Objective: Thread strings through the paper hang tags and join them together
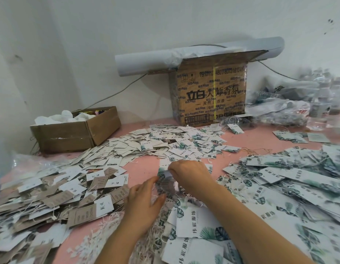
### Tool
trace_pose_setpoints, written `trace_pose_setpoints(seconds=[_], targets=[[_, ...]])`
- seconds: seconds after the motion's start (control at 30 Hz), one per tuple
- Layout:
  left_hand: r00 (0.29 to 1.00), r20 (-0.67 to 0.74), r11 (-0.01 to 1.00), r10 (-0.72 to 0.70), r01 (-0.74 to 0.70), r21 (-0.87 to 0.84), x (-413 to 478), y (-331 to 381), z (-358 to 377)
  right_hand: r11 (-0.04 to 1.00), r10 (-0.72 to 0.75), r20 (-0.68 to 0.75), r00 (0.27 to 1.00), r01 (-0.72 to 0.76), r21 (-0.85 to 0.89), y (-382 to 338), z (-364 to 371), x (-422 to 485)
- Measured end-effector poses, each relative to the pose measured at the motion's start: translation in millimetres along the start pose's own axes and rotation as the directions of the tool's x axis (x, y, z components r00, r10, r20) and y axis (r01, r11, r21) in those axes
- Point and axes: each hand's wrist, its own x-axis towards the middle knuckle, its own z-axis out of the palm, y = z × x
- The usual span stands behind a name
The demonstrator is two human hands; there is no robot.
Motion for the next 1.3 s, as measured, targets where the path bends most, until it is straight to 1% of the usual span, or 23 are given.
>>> trace_pose_setpoints(seconds=[0.1,0.17,0.27,0.33,0.37,0.4,0.43,0.47,0.53,0.6,0.7,0.73,0.77,0.83,0.9,0.93,1.03,1.1,1.17,1.2,1.3], targets=[[1.0,-0.016,1.0,0.018,-0.018,-0.008,1.5,-0.8,0.8,1.0,-0.013,-0.103,0.995,0.014,0.008,-2.2,-3.2,-0.5],[1.0,-0.017,1.0,0.017,-0.017,-0.022,1.7,-1.8,1.3,1.0,-0.019,-0.123,0.992,0.021,0.015,-2.7,-5.0,-1.5],[0.999,-0.025,0.999,0.019,-0.021,-0.043,2.3,-1.6,2.2,0.999,-0.025,-0.094,0.995,0.029,0.045,-3.4,-7.3,-3.2],[0.997,-0.065,0.998,0.033,-0.037,-0.059,2.9,0.9,2.7,0.997,-0.065,-0.06,0.996,0.068,0.045,-5.2,-8.9,-4.9],[0.996,-0.081,0.995,0.024,-0.032,-0.092,3.0,3.4,2.3,0.994,-0.095,-0.038,0.995,0.097,0.047,-5.8,-10.0,-5.5],[0.997,-0.082,0.987,-0.006,-0.008,-0.16,2.9,6.1,1.6,0.99,-0.124,-0.014,0.992,0.125,0.059,-6.4,-11.6,-6.0],[0.996,-0.07,0.964,-0.052,0.032,-0.265,2.5,9.5,-0.2,0.986,-0.147,0.009,0.989,0.146,0.083,-6.3,-13.3,-6.2],[0.993,-0.055,0.917,-0.107,0.077,-0.392,1.2,13.3,-2.4,0.979,-0.165,0.026,0.986,0.161,0.123,-6.2,-15.2,-6.5],[0.976,-0.018,0.791,-0.218,0.166,-0.589,-0.9,18.0,-5.9,0.959,-0.191,0.041,0.981,0.177,0.219,-6.5,-18.8,-6.8],[0.955,0.011,0.7,-0.295,0.224,-0.678,-1.1,17.6,-6.9,0.943,-0.217,0.047,0.975,0.197,0.267,-7.7,-22.0,-7.1],[0.937,0.035,0.622,-0.347,0.258,-0.739,0.6,15.4,-6.8,0.937,-0.239,0.049,0.97,0.217,0.274,-9.7,-24.7,-7.1],[0.93,0.038,0.604,-0.365,0.267,-0.751,0.8,14.6,-7.3,0.935,-0.219,0.043,0.975,0.197,0.294,-10.2,-24.6,-6.7],[0.924,0.035,0.593,-0.38,0.273,-0.757,0.9,13.4,-7.9,0.934,-0.164,0.036,0.986,0.143,0.327,-10.2,-23.9,-6.1],[0.92,0.022,0.597,-0.391,0.272,-0.755,0.6,10.2,-8.2,0.923,0.044,0.023,0.999,-0.049,0.381,-6.3,-22.5,-5.1],[0.925,0.015,0.603,-0.38,0.26,-0.754,1.1,9.4,-7.2,0.879,0.251,0.037,0.967,-0.244,0.409,2.3,-20.4,-3.3],[0.928,0.013,0.601,-0.372,0.252,-0.758,1.0,10.3,-6.7,0.848,0.301,0.079,0.95,-0.305,0.434,6.0,-18.8,-2.7],[0.934,-0.011,0.602,-0.356,0.221,-0.767,1.0,13.9,-4.2,0.754,0.312,0.248,0.917,-0.397,0.523,8.2,-13.9,-2.3],[0.937,-0.032,0.607,-0.348,0.2,-0.769,0.6,15.9,-3.2,0.699,0.303,0.309,0.902,-0.43,0.571,6.5,-10.3,-0.3],[0.937,-0.058,0.627,-0.345,0.184,-0.757,0.6,16.1,-1.5,0.659,0.295,0.332,0.896,-0.442,0.608,4.3,-9.2,1.4],[0.936,-0.076,0.643,-0.343,0.175,-0.746,0.9,15.9,-0.4,0.656,0.292,0.325,0.9,-0.435,0.617,4.2,-9.6,1.6],[0.931,-0.113,0.671,-0.346,0.161,-0.723,1.6,15.3,1.8,0.711,0.283,0.261,0.923,-0.384,0.589,4.3,-13.1,-0.4]])
